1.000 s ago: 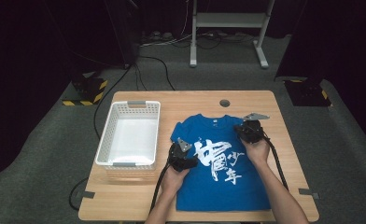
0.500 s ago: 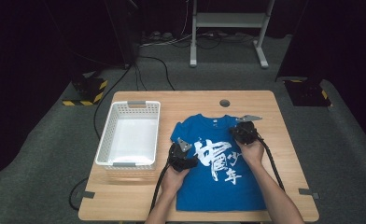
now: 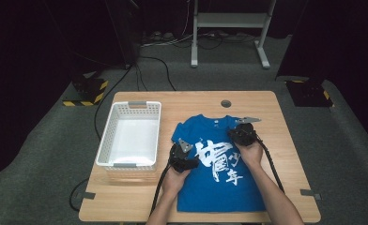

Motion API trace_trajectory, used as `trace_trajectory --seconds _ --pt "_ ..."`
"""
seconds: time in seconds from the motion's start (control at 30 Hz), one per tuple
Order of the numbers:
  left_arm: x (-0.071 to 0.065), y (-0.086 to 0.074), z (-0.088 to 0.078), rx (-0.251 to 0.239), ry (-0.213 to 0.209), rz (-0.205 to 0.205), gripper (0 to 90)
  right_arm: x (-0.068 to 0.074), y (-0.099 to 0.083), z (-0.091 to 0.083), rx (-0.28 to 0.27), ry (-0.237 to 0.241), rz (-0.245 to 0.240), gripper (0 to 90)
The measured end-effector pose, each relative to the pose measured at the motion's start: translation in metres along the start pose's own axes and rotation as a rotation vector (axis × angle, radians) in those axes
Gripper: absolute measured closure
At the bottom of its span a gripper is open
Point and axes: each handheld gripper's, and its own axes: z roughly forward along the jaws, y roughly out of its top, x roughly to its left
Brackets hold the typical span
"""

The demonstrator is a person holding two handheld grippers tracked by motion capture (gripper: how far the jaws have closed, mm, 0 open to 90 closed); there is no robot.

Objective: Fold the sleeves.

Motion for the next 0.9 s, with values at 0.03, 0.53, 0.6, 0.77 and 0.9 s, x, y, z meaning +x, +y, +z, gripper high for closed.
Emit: trace_trajectory --seconds 0.03,0.53,0.6,0.77,0.9 --pt "0.0 0.0 0.0 0.0 0.0 0.0 29.1 -0.001 -0.001 0.0 0.002 0.0 0.003 69.5" --pt "0.0 0.0 0.0 0.0 0.0 0.0 29.1 -0.005 0.002 -0.011 -0.016 0.026 0.016 51.8" --pt "0.0 0.0 0.0 0.0 0.0 0.0 29.1 -0.007 0.002 -0.014 -0.022 0.028 0.02 51.3" --pt "0.0 0.0 0.0 0.0 0.0 0.0 29.1 -0.01 0.004 -0.022 -0.041 0.026 0.025 51.0" --pt "0.0 0.0 0.0 0.0 0.0 0.001 29.1 -0.011 0.006 -0.029 -0.064 0.017 0.019 50.9"
